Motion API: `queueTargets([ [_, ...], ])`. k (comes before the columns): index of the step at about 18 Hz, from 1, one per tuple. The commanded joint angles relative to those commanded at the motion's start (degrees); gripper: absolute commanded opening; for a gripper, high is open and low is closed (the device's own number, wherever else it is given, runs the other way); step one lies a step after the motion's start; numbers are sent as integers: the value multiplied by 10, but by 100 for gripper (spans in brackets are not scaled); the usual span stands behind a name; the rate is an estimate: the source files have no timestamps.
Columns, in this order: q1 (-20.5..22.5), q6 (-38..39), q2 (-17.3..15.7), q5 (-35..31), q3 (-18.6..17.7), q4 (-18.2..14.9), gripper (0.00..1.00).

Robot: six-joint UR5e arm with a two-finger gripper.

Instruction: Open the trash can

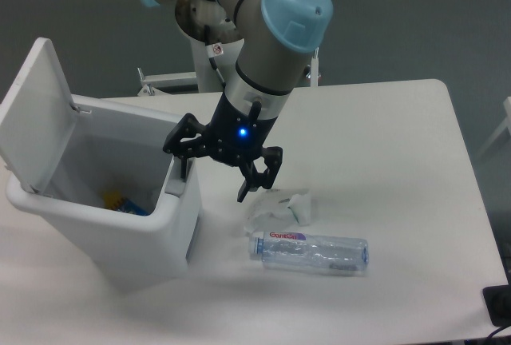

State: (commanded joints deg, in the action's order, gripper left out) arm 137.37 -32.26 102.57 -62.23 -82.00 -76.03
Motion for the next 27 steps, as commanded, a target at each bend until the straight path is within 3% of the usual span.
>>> queueTargets([
  [6, 38, -11, -1, 0, 30, 3, 100],
  [10, 83, -30, 22, -20, 54, 20, 100],
  [14, 126, -136, 45, -81, 52, 14, 100],
  [18, 132, -162, 76, -114, 58, 19, 100],
  [23, 179, -339, 108, -207, 47, 11, 100],
  [27, 203, -359, 119, -241, 44, 20, 100],
])
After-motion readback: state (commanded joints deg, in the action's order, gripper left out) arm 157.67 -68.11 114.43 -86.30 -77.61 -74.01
